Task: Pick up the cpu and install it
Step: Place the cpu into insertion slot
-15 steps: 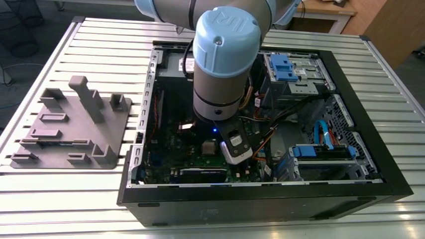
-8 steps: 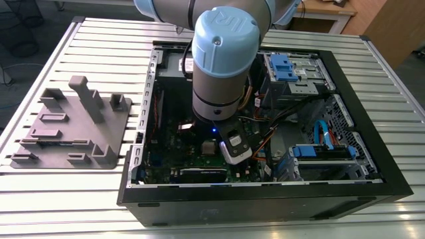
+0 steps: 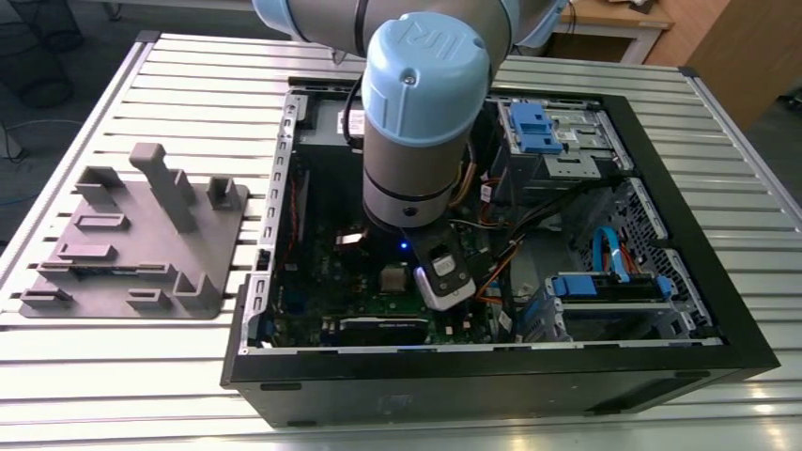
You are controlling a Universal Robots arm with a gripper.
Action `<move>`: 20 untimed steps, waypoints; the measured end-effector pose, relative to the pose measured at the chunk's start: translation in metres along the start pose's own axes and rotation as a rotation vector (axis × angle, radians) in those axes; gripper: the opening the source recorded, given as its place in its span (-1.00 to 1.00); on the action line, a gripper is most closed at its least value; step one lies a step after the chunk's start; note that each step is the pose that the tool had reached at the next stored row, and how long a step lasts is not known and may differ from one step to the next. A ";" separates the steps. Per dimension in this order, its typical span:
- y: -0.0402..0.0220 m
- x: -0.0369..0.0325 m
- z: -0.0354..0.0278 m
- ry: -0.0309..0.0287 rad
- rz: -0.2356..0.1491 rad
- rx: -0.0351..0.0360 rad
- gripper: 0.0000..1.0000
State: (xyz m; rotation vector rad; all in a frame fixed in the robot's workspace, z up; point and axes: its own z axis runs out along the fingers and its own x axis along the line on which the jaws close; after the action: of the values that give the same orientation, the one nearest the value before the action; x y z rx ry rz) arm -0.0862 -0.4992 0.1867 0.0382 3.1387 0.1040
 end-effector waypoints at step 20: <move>0.0000 0.0010 0.0000 0.0000 0.000 0.0000 -0.06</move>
State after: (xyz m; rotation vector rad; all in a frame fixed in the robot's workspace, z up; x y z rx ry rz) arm -0.0872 -0.4992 0.1867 0.0380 3.1387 0.1040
